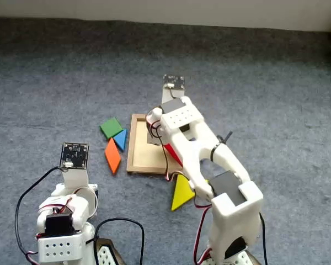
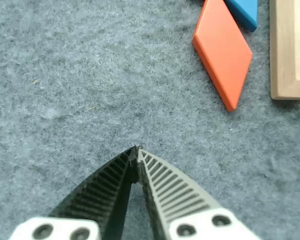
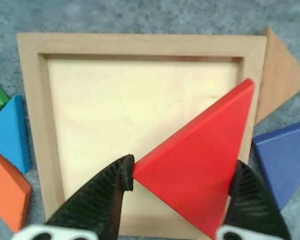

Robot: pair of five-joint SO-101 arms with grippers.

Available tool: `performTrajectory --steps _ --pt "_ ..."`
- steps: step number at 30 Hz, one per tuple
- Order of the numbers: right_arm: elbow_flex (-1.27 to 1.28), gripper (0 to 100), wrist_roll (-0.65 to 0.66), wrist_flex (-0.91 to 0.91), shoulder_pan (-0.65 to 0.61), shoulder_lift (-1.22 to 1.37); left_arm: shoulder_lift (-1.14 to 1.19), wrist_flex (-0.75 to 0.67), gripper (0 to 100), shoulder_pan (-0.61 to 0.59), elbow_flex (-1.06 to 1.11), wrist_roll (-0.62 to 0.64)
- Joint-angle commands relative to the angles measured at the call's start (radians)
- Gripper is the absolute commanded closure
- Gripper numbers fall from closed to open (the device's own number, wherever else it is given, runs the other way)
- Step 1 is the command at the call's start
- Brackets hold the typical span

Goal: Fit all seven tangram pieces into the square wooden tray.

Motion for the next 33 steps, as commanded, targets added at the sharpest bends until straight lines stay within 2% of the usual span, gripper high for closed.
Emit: performTrajectory --steps 1,7,17,23,30,33 --pt "-0.084 76.5 -0.008 -0.008 0.010 0.004 -0.008 0.006 99 -0.005 0.021 0.006" --pt "-0.119 76.3 0.089 -0.007 0.010 0.053 -0.008 0.006 99 -0.005 0.021 0.006" --pt "-0.124 75.9 0.098 0.036 0.027 0.056 -0.008 0.006 99 -0.005 0.021 0.006" --pt "-0.124 59.0 0.095 0.073 0.058 0.056 -0.008 0.006 99 -0.005 0.021 0.006" --pt "-0.140 58.5 0.098 0.082 0.054 0.047 -0.008 0.006 99 -0.005 0.021 0.006" --pt "-0.186 58.5 0.100 0.148 0.044 0.021 -0.008 0.006 99 -0.005 0.021 0.006"
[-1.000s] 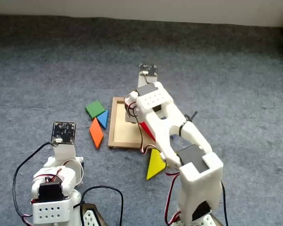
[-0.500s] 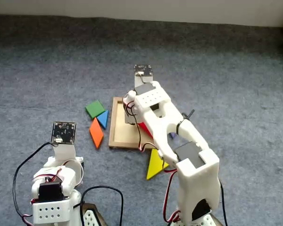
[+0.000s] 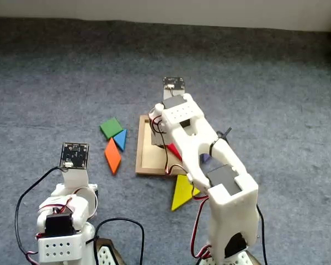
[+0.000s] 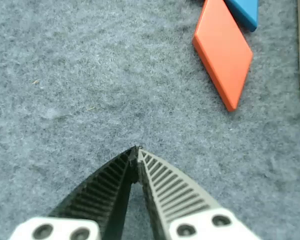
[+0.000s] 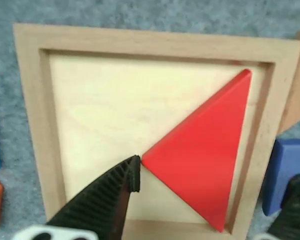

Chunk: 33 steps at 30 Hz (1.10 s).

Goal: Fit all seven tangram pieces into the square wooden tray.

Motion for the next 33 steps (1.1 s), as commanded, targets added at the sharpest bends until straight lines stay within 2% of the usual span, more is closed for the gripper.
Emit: performTrajectory --steps 1,4,9,17,23,33 --pt "-0.107 58.6 0.015 0.081 0.002 -0.071 -0.008 0.006 99 -0.005 0.021 0.006" --pt "-0.136 62.9 0.017 0.119 -0.008 -0.097 -0.008 0.006 99 -0.005 0.021 0.006" --pt "-0.139 73.2 0.110 0.093 -0.007 -0.099 -0.008 0.006 99 -0.005 0.021 0.006" --pt "-0.136 73.4 0.123 0.071 -0.021 -0.087 -0.008 0.006 99 -0.005 0.021 0.006" --pt "-0.145 73.4 0.127 0.081 -0.015 0.038 -0.008 0.006 99 -0.005 0.021 0.006" --pt "-0.162 73.4 0.129 0.122 0.094 0.039 -0.008 0.006 99 -0.005 0.021 0.006"
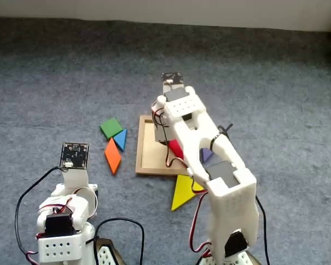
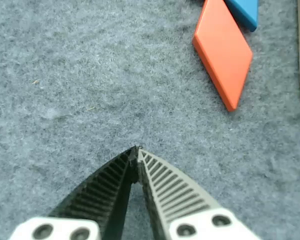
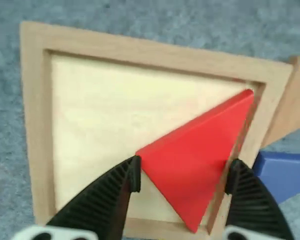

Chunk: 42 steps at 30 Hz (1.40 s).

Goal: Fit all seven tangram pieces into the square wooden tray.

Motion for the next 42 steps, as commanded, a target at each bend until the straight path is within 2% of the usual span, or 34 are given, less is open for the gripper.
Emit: performTrajectory --steps 1,5,11,22,31,39,42 --pt "-0.047 73.4 0.014 0.042 0.050 -0.031 -0.008 0.006 99 -0.005 0.021 0.006" --pt "-0.071 73.4 0.087 0.064 0.051 -0.033 -0.008 0.006 99 -0.005 0.021 0.006" --pt "-0.150 73.2 0.092 0.134 0.051 -0.031 -0.008 0.006 99 -0.005 0.021 0.006" --pt "-0.148 73.7 0.087 0.088 0.091 -0.022 -0.008 0.006 99 -0.005 0.021 0.006" --pt "-0.099 90.4 0.091 0.079 0.116 -0.025 -0.008 0.006 99 -0.005 0.021 0.006" --pt "-0.101 95.8 0.094 0.079 0.240 -0.025 -0.008 0.006 99 -0.005 0.021 0.006" --pt "-0.096 95.8 0.114 0.079 0.251 -0.022 -0.008 0.006 99 -0.005 0.021 0.006"
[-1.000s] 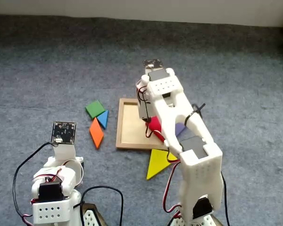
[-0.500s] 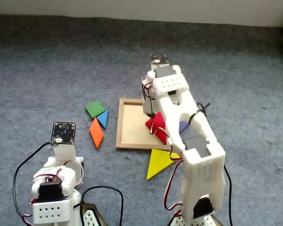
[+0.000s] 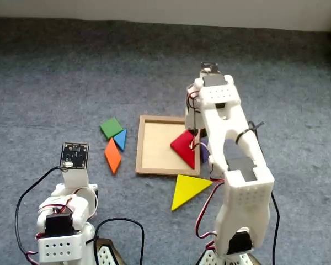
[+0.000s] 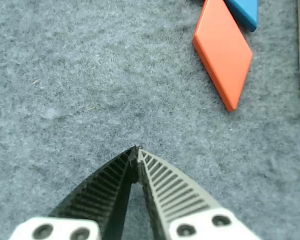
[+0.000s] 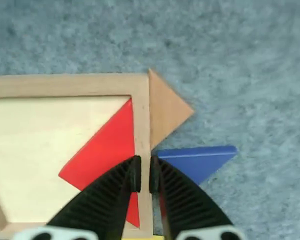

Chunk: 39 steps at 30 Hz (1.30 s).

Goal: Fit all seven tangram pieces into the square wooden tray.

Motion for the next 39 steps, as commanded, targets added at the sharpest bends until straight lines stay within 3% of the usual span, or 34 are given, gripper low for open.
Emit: performTrajectory --steps 1,18,25,39 --pt "-0.001 95.8 0.058 -0.021 0.016 -0.022 -0.008 0.006 99 -0.005 0.021 0.006" --pt "-0.007 95.8 0.083 -0.010 -0.058 0.102 -0.008 0.006 99 -0.005 0.021 0.006" --pt "-0.007 95.8 0.083 -0.010 -0.134 0.099 -0.008 0.006 99 -0.005 0.021 0.006" --pt "-0.136 95.8 0.083 0.062 -0.131 -0.022 -0.008 0.006 99 -0.005 0.021 0.006"
